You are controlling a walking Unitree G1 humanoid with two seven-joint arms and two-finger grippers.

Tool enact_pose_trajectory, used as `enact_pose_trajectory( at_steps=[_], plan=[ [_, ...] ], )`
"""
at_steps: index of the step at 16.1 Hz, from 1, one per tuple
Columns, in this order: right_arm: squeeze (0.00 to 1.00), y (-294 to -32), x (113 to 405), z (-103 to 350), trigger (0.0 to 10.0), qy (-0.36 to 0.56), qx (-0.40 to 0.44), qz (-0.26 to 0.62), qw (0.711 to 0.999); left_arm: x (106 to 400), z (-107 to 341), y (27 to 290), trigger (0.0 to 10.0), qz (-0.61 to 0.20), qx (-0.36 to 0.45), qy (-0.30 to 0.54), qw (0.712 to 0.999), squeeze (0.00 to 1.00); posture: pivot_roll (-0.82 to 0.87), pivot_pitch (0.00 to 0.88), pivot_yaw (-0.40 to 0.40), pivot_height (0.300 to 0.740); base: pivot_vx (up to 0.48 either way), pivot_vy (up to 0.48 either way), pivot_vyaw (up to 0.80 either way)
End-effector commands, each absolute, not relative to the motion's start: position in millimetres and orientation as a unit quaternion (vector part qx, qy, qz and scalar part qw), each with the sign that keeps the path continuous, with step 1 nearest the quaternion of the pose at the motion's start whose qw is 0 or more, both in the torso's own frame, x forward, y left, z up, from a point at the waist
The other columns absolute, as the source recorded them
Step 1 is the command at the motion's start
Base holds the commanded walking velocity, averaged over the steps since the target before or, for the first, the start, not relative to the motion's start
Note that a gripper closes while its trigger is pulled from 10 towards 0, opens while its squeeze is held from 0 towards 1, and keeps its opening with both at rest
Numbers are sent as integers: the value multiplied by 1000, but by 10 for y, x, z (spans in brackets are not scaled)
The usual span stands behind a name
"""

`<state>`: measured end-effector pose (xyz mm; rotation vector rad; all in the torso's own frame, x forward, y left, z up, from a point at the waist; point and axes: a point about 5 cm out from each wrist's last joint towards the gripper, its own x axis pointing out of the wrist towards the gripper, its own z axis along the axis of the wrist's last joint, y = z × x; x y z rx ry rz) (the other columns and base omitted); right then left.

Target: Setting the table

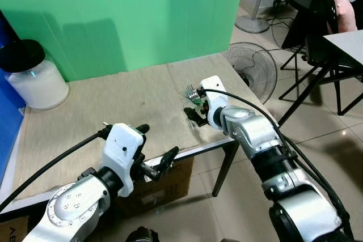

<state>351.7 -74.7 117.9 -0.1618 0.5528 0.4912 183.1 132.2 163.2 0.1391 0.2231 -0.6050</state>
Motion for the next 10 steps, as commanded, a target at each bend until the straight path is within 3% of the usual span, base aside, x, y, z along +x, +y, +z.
enact_pose_trajectory(
  at_steps=[1, 10],
  plan=[
    [0, -775, 3572, 1230, 0, 260, -75, 232, 934, 1807, 1640, 1304, 10000, -306, 71, 112, 943, 0, -30, 62, 1, 740, 0, 0, 0],
    [0, -822, 3633, 1105, 0, 286, -78, 231, 927, 1782, 1639, 1283, 10000, -322, 65, 119, 937, 0, -24, 57, -6, 740, 0, 0, 0]
  ],
)
